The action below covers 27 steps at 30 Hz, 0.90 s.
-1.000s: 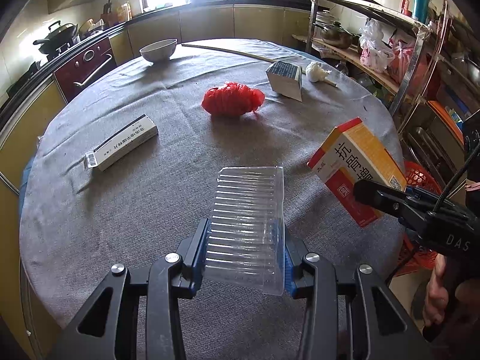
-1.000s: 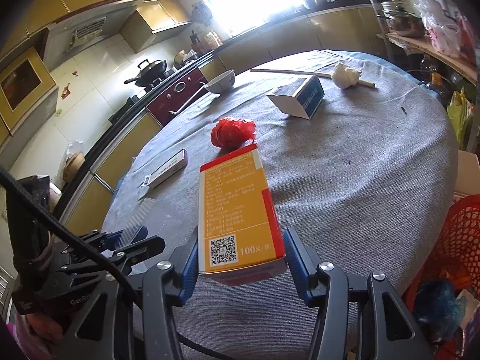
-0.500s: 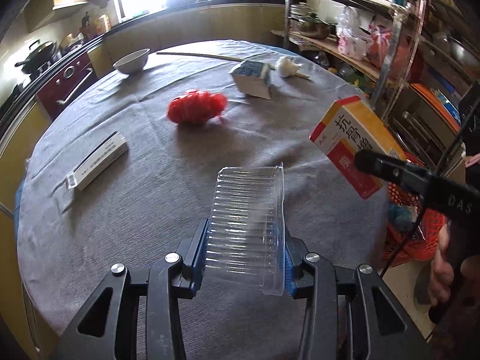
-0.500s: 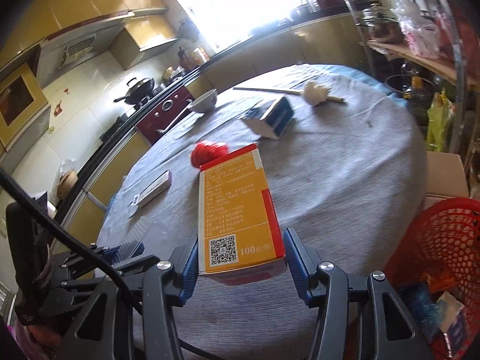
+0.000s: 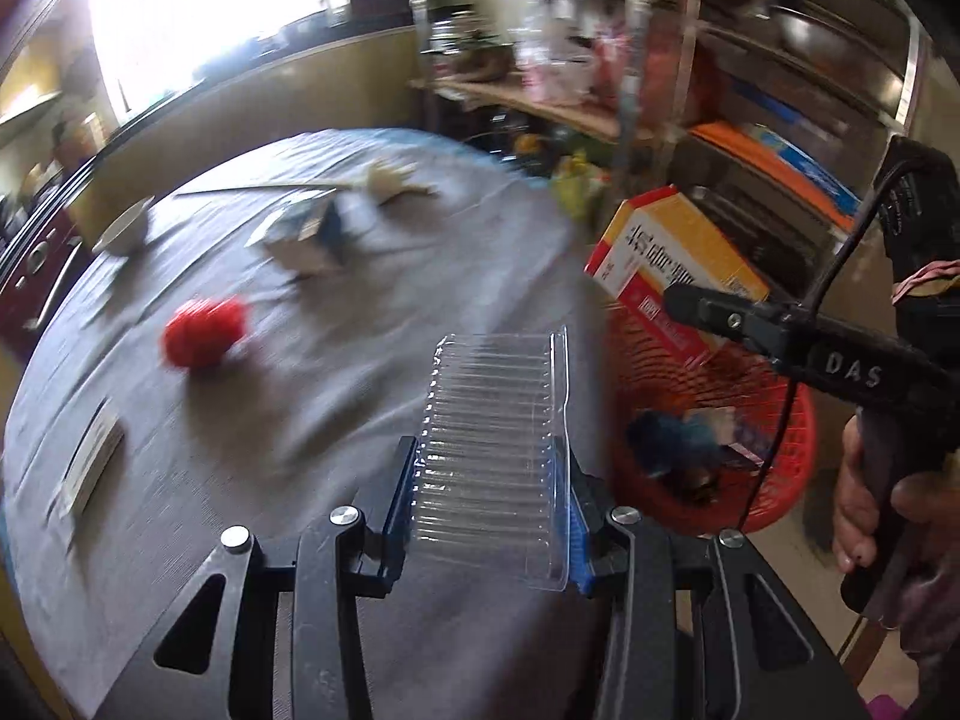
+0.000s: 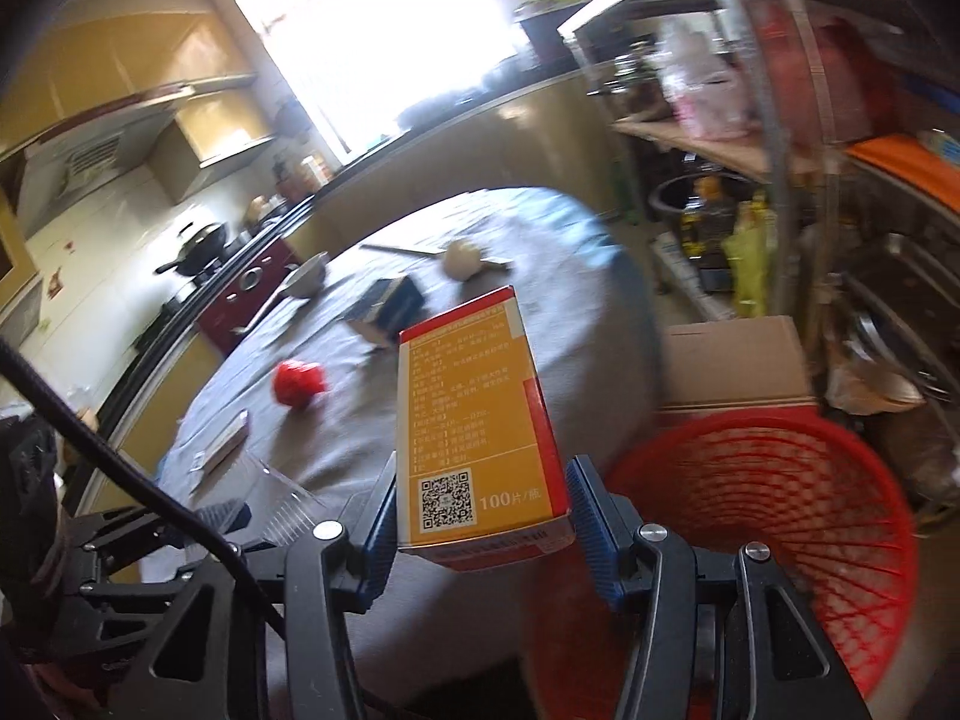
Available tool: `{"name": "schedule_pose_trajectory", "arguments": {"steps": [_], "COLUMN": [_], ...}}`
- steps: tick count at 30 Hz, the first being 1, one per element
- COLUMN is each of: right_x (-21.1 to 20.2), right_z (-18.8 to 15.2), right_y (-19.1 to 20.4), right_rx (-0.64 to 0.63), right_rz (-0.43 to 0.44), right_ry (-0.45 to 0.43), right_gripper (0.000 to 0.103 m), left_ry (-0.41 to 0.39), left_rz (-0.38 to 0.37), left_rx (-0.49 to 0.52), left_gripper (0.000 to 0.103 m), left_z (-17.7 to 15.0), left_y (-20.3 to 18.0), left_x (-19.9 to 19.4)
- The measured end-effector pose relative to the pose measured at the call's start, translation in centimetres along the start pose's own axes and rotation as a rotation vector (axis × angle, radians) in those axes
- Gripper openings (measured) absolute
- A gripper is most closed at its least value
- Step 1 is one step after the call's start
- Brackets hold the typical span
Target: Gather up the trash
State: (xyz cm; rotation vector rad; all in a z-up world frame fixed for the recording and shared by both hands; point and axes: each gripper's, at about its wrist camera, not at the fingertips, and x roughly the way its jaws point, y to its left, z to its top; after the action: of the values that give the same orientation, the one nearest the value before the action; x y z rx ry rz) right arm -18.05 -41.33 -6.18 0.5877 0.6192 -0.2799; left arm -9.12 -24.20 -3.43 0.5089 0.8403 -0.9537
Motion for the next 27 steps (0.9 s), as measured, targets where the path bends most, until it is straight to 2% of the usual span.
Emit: {"name": "schedule_pose_trajectory", "arguments": {"steps": [8,14,17,19,23,27], "right_x": [-4.5,-6.8,-7.5,-7.9,-8.4,-8.0], "right_z": [-1.5,-2.5,-2.7,-2.8,-2.8,-2.7], "right_y": [-6.1,-7.6,-8.1,-8.5,-9.2,-8.8], "right_rx": [0.088,0.098,0.102,0.114,0.155,0.156], "right_rz": [-0.103,-0.122,-0.137,-0.138,-0.133,-0.129], "right_ry": [-0.017,-0.018,-0.013,-0.014,-0.03,-0.028], "right_gripper": [0.056,0.057,0.059,0.059,0.061,0.061], "left_ry": [-0.003,0.015,0.016,0.005,-0.015,-0.03], "left_rz": [-0.117,-0.157,-0.143,-0.131,-0.093,-0.067], "left_rx": [0.085,0.115,0.149,0.17,0.207,0.178], "left_gripper": [0.044,0.044,0.052,0.063,0.063,0.064], "left_z": [2.2,2.2,2.2,2.3,2.2,1.9], "left_y": [-6.7,-10.6,-12.0,-12.7,-12.8,-10.9], "left_x": [1.4,2.2,2.2,2.1,1.4,0.6]}}
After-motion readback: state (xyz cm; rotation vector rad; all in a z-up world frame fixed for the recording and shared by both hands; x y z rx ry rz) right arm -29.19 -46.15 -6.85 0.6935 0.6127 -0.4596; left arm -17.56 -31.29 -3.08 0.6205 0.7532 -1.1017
